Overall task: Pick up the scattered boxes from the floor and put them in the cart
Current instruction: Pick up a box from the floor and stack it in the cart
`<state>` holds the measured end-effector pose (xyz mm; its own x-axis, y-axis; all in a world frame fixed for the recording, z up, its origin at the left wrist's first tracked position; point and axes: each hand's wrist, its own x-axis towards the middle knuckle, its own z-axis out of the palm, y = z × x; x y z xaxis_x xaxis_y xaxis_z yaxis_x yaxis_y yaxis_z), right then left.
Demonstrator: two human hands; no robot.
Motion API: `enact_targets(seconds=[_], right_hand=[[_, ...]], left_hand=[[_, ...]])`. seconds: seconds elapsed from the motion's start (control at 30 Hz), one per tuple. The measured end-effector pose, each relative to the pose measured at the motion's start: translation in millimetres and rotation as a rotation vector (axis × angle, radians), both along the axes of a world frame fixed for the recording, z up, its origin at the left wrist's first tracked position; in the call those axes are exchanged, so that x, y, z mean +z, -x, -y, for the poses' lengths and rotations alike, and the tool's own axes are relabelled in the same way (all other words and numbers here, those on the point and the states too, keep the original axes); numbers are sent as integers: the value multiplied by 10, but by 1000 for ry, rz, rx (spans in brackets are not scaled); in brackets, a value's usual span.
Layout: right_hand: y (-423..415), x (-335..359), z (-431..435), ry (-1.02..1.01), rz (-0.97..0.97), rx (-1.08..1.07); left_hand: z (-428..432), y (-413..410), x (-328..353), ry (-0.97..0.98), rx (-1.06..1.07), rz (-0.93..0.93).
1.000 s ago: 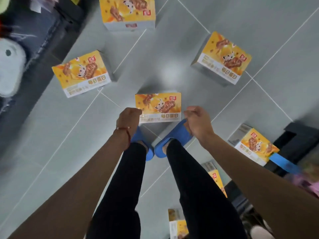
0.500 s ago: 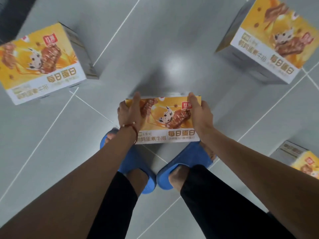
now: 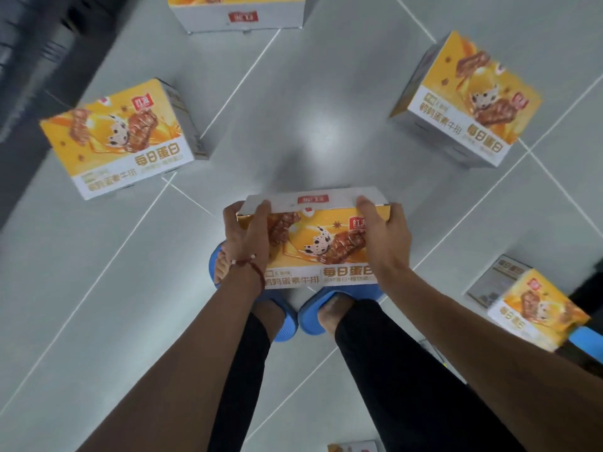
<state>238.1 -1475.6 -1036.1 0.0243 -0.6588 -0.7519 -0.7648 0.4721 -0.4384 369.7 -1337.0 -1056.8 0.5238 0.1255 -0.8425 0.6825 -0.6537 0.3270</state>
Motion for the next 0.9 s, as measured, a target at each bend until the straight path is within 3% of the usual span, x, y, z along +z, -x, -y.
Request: enact_targets(seconds=[0.2, 0.53, 0.9], right_hand=[[-74, 1250, -135, 77, 107, 23], [-358, 3303, -361, 148, 325, 192], [-671, 5078, -719, 282, 587, 395]], left_hand=[[-166, -139, 1301, 235, 17, 90], [-556, -444, 3369, 357, -5, 245], [-1183, -450, 5158, 513, 138, 474]])
